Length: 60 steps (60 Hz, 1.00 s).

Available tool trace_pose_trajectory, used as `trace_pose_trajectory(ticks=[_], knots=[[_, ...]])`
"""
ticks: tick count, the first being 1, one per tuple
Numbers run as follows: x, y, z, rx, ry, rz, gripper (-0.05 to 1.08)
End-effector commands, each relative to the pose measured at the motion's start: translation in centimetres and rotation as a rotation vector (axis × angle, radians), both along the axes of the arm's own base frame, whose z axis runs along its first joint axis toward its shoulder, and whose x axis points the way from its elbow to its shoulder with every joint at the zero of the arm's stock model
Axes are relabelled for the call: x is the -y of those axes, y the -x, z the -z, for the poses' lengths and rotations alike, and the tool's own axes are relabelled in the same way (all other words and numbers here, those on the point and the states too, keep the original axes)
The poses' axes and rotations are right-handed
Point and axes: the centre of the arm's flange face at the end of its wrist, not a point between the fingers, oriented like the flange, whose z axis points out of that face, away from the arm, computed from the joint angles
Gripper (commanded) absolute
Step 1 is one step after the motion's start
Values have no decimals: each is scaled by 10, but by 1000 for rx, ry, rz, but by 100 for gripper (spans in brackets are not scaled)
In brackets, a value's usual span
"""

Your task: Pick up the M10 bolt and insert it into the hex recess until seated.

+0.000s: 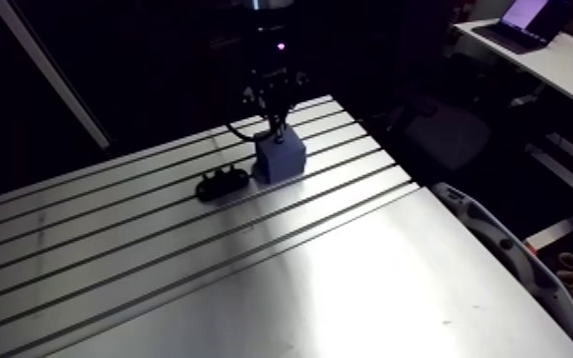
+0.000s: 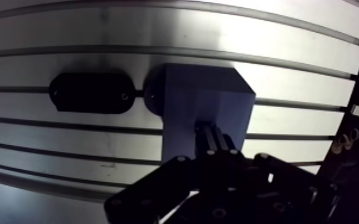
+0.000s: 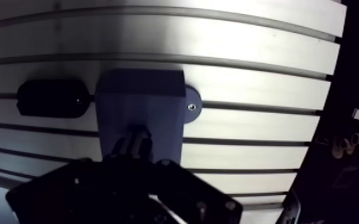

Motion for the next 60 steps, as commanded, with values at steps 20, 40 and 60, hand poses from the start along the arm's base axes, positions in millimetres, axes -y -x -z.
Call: trace_pose_trajectory(ticks=[20,40,60], knots=[[1,-3,6,6,3,0,108],[2,-3,9,12,6,-2,108],[2,-3,9,12,6,-3,108]])
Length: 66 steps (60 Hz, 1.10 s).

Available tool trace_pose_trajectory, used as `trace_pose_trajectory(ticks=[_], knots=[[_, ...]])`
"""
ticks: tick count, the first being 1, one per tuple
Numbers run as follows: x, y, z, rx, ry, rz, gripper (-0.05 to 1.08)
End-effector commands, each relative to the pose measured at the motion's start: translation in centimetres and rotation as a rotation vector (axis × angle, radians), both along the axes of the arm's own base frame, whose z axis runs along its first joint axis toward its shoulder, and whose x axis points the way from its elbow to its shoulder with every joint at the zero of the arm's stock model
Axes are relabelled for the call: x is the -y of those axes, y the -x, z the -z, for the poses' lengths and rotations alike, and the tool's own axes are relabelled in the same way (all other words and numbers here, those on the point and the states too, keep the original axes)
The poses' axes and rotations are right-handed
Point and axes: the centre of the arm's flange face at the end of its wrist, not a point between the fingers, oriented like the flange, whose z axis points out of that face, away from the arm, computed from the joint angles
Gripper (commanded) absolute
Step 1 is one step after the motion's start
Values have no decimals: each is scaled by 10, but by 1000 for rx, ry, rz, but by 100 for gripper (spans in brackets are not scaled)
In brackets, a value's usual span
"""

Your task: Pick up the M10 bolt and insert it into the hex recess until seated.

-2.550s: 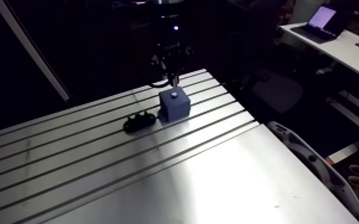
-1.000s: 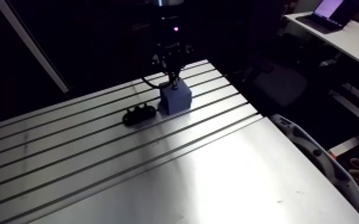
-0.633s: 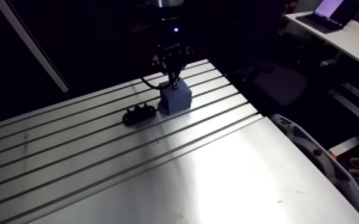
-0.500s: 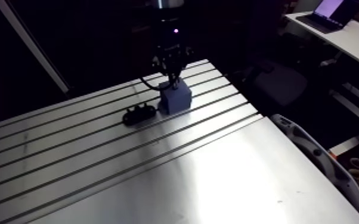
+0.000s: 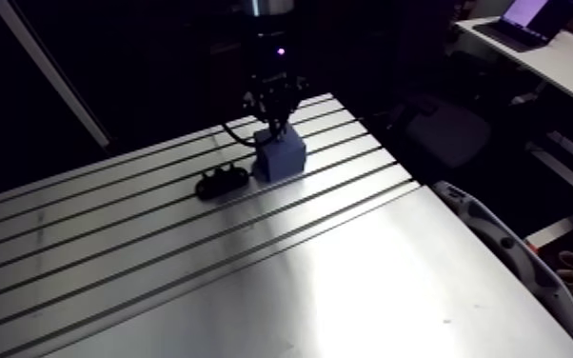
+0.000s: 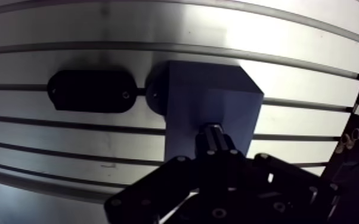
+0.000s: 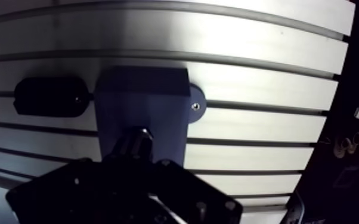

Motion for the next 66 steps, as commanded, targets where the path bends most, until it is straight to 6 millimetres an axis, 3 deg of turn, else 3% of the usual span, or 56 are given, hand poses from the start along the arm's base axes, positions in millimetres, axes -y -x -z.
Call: trace_pose_trajectory(ticks=[1,66], knots=[[0,0,0,0,0,0,108],[1,-1,4,6,4,-3,108]])
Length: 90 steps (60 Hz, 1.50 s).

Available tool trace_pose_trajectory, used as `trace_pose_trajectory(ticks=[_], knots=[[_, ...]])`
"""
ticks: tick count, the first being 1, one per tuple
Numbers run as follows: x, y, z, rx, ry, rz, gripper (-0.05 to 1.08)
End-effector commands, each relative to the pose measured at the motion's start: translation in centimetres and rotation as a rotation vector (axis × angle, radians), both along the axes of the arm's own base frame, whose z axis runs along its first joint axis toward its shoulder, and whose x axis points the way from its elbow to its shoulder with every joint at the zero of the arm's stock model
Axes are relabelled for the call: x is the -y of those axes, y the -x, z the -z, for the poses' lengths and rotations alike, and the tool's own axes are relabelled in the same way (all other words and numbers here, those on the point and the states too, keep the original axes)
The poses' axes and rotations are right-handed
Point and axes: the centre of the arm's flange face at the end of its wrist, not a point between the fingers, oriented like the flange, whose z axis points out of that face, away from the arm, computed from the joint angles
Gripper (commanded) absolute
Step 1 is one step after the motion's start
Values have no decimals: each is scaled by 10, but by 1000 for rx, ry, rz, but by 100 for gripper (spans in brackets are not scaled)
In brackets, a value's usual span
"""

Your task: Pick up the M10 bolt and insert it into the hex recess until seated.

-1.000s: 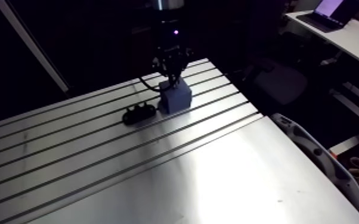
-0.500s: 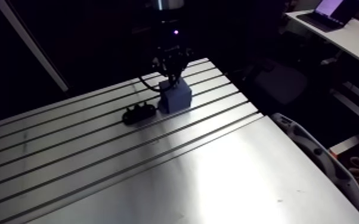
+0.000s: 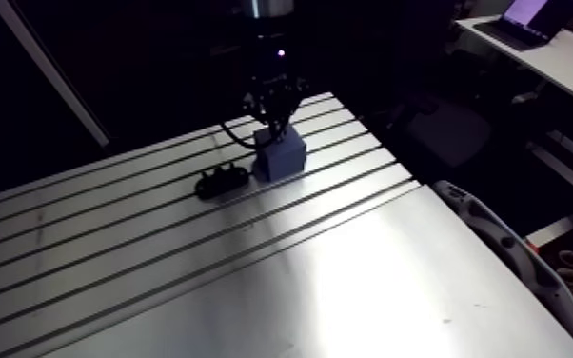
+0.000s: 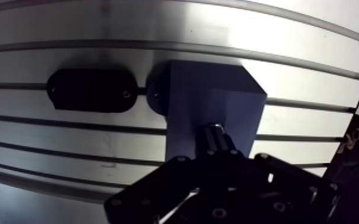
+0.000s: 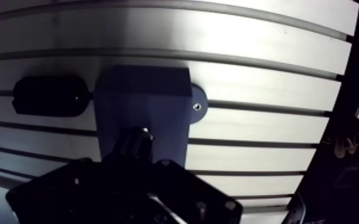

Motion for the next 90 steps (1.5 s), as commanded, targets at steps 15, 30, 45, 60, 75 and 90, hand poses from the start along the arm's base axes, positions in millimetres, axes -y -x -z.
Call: trace_pose_trajectory(ticks=[15,30,45,60,75,90], knots=[[-2,0,-8,-12,-5,2,108],[-4,3,-16,-26,-11,0,108],[0,2,-16,-12,-7,-5,39],[0,1,-18,-3,-31,-17,0],[2,3,-40,-30,-38,-31,0],[6,5,-99,-23,-29,-2,1]])
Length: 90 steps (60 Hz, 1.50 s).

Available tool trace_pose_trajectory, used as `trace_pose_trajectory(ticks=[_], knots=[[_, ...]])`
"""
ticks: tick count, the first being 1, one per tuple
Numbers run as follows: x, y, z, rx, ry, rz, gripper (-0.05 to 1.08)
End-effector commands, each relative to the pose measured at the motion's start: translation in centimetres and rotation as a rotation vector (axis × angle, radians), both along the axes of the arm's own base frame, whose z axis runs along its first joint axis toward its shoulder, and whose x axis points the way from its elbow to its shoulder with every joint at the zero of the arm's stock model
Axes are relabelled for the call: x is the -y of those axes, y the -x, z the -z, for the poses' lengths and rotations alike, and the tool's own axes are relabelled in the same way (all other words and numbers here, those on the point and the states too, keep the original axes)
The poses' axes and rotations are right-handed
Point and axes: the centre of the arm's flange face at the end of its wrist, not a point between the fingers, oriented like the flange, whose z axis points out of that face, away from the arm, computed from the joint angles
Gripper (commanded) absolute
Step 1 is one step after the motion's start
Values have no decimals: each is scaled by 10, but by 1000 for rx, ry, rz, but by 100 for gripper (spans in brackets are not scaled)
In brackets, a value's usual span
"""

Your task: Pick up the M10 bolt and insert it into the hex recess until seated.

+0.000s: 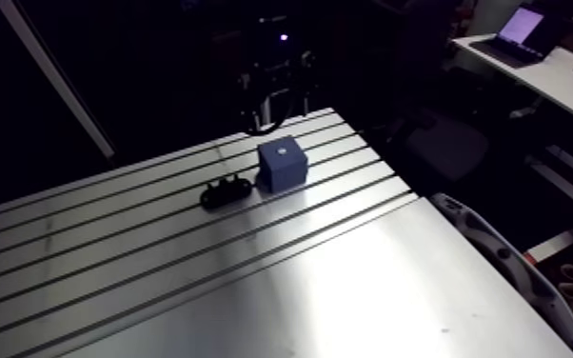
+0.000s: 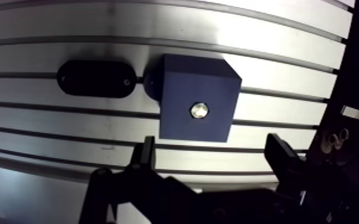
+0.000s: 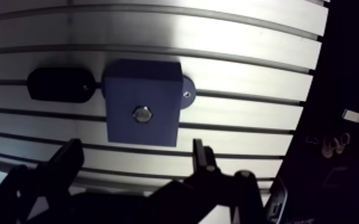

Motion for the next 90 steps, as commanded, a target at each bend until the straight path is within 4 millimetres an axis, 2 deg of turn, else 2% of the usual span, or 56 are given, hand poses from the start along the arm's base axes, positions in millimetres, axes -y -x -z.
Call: trace_pose_trajectory(ticks=[1,2,4,5,8,15,17,22,25,38,48,59,69,90], knots=[[6,3,-59,-15,-3,40,1],[6,3,-59,-15,-3,40,1],[9,2,-84,-22,-7,79,1],[9,2,-84,-22,-7,79,1],[23,2,-106,-27,-6,87,1],[49,4,-129,-33,-3,73,1],[61,2,-145,-44,-4,76,1],[72,-1,-157,-58,3,85,1],[87,-1,-166,-69,16,81,1],[107,-3,-181,-77,28,64,1],[133,-1,-190,-82,27,74,1],[141,-1,-199,-88,28,77,1],[150,-3,-198,-83,26,86,1],[148,1,-208,-105,14,85,1]])
